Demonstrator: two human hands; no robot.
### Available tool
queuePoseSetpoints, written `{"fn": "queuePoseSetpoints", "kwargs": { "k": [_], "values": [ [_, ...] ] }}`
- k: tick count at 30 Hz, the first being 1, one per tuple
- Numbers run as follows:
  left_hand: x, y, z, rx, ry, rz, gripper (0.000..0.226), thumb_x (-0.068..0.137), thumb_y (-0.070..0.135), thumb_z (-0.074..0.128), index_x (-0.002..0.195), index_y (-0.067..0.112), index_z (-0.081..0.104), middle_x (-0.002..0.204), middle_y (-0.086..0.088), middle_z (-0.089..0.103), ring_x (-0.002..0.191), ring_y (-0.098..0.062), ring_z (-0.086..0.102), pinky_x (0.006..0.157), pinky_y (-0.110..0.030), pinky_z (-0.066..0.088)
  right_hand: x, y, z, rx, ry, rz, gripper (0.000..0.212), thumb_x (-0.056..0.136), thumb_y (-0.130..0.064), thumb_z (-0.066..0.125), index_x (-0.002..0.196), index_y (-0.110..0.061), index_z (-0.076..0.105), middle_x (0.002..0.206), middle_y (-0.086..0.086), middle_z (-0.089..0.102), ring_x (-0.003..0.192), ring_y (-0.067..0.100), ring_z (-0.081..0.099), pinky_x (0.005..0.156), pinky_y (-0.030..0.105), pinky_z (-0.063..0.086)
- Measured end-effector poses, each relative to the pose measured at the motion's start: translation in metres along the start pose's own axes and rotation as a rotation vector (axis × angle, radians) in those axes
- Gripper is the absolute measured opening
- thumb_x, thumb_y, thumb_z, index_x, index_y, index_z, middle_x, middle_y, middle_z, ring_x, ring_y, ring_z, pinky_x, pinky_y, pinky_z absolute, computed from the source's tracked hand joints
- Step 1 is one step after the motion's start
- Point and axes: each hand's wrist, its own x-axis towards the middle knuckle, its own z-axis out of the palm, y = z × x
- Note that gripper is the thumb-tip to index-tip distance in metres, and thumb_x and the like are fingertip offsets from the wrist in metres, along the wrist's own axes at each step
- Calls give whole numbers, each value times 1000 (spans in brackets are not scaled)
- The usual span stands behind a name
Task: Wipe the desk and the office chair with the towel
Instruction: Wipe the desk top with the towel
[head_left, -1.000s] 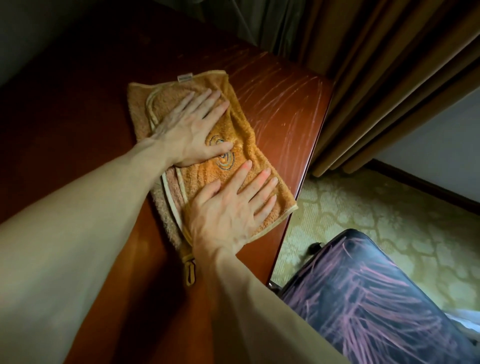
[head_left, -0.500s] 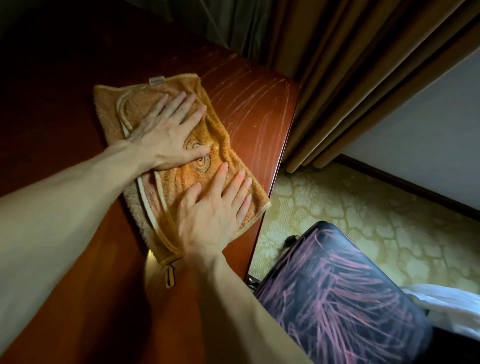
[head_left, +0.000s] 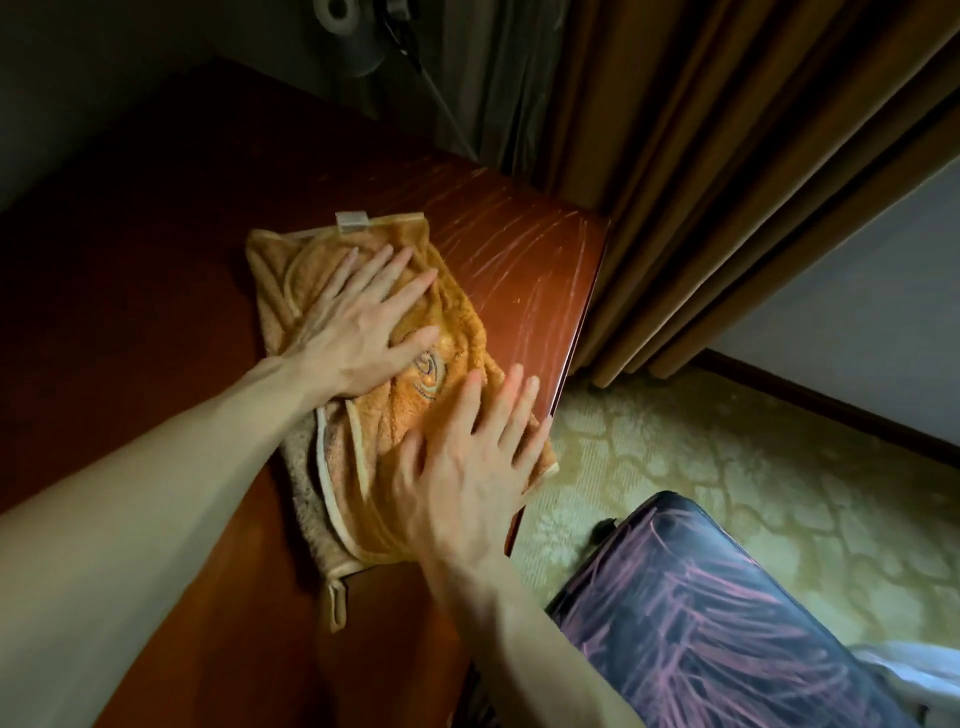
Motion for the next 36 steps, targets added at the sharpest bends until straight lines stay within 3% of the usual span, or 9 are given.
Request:
{"fn": "queuePoseSetpoints", "kwargs": {
  "k": [2,4,6,10,24,28,30,32,36],
  "values": [
    [-3,-13,-1,11,32,26,82,94,71,19,164,29,21,173,-10,8,160,-21,-1,128,-45,-9,9,0,-2,-72,25,-286,75,95,-39,50,162,-12,28,171,22,10,159,40,-3,126,64,-5],
    [-4,-29,0,163,58,43,79,94,69,19,163,32,27,172,-13,10,160,-26,0,126,-58,-10,29,1,-2,-87,-43,-555,77,97,-42,47,163,-12,24,172,17,14,160,35,-2,126,62,-9],
    [-2,-39,0,226,57,-25,74,94,72,21,161,41,25,173,-10,5,160,-29,-7,120,-70,-11,45,3,2,-46,-118,-641,79,100,-52,39,165,-16,15,172,12,14,161,30,1,126,60,-7],
    [2,-41,13,29,19,-174,76,88,82,21,158,55,15,174,3,-8,159,-23,-15,123,-68,-6,46,12,16,-14,-147,-582,85,98,-68,34,166,-26,5,173,9,12,161,26,1,127,58,-3],
    [55,41,24,40,28,-14,76,87,81,20,158,53,23,174,3,-3,159,-27,-12,120,-72,1,34,61,-1,39,-28,-291,89,94,-61,45,166,-16,18,172,5,18,161,21,4,129,51,8],
    [67,61,30,40,-8,70,77,86,82,19,158,53,21,174,3,-7,158,-29,-15,119,-73,-3,26,71,-8,55,-98,-202,88,95,-61,31,164,-20,-5,172,1,-5,159,17,-15,131,45,-3],
    [72,63,31,42,-14,98,76,87,82,21,157,54,20,174,2,-6,158,-30,-13,119,-73,-4,16,66,-11,66,-127,-82,88,92,-62,21,161,-20,-14,171,4,-15,157,20,-23,129,41,-9],
    [74,63,31,28,-21,108,74,87,81,26,156,53,24,173,1,1,158,-32,-6,120,-71,-3,4,51,-12,149,-147,131,93,89,-60,23,164,-17,-12,171,11,-18,158,25,-22,130,40,-7],
    [74,62,25,19,70,129,62,87,74,35,141,46,47,153,-8,36,143,-32,30,118,-62,16,8,7,-9,273,-242,463,89,96,-58,30,163,-21,-17,169,10,-27,156,27,-25,128,47,-7]
  ]
}}
